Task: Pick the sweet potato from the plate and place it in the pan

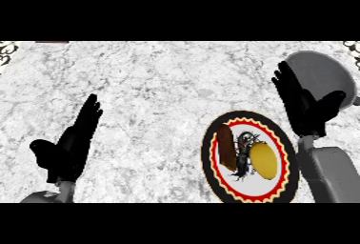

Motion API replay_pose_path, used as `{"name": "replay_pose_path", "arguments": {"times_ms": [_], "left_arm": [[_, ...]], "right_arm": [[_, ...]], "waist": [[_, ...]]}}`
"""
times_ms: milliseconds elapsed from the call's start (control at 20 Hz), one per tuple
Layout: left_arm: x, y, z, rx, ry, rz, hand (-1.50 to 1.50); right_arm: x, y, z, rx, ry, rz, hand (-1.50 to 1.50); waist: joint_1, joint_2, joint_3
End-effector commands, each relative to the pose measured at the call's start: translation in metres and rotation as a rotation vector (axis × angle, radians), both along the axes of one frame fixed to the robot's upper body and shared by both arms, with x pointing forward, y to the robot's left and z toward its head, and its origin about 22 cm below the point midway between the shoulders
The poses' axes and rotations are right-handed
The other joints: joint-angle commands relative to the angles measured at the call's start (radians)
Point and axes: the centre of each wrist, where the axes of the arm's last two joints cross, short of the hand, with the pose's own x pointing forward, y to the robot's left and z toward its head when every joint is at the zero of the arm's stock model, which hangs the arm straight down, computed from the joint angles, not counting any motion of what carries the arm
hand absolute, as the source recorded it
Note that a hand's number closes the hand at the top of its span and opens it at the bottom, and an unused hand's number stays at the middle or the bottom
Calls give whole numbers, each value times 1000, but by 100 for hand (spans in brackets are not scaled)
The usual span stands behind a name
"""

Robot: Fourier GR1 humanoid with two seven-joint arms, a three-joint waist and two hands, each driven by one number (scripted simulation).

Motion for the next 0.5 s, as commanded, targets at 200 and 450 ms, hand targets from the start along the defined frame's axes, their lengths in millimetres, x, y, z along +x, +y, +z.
{"name": "replay_pose_path", "arguments": {"times_ms": [200, 450], "left_arm": [[25, 15, 23, 87, -150, 33, 0], [37, 42, 20, 57, -120, 84, 0]], "right_arm": [[-1, 44, -19, -186, 125, 637, 150], [-14, 8, 5, -518, -218, 551, -150]], "waist": [[45, -21, 0], [-21, -33, -1]]}}
